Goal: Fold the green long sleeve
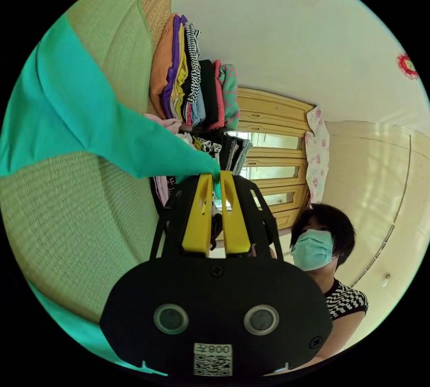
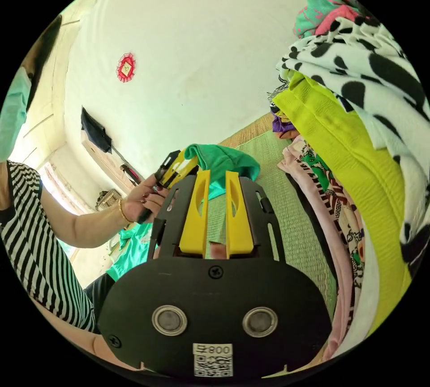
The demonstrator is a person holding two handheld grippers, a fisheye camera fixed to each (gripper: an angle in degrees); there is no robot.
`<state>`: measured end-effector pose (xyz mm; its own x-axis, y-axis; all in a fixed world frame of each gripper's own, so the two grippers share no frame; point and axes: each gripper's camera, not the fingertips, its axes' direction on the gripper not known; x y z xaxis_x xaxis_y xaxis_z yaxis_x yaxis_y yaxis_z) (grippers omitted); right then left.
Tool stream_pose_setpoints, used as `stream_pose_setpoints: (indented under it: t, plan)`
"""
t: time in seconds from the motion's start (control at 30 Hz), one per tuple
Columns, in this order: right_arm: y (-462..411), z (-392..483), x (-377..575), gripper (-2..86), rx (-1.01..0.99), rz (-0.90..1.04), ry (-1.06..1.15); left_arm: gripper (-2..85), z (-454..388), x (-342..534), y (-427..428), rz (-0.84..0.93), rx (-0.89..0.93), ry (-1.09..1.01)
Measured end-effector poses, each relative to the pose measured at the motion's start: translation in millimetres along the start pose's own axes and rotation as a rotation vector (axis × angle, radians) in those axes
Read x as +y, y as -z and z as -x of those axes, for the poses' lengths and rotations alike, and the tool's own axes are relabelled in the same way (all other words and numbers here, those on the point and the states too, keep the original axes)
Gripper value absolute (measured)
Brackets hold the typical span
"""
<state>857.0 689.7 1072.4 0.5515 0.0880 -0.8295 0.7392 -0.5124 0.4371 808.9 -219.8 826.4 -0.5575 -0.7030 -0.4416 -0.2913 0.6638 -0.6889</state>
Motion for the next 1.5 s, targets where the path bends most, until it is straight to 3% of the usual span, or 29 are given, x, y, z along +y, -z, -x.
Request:
stream_pose_setpoints:
  t: [0.37,0.57,0.8,1.13,1.37,1.5]
  plan:
    - [-50,126,-11,11.7,0.309,-0.003,0.205,3.4,-100,-7,-12,0.086,-0.035,-0.058]
    - [-58,171,-22,13.0,0.365,-0.053,0.255,3.4,-152,-11,-26,0.146,-0.053,-0.088]
    - [-59,202,-27,13.2,0.298,-0.137,0.214,3.3,-204,-13,-35,0.213,-0.164,-0.131]
    - [-80,199,-51,3.4,0.412,-0.093,0.107,3.4,-261,-16,-48,0.329,-0.181,-0.129]
    - [-83,237,-89,2.0,0.219,-0.103,0.238,3.5,-358,-40,-47,0.52,-0.287,-0.277]
    - [-112,271,-103,1.8,0.117,-0.073,0.316,3.6,-414,-34,-9,0.523,-0.335,-0.364]
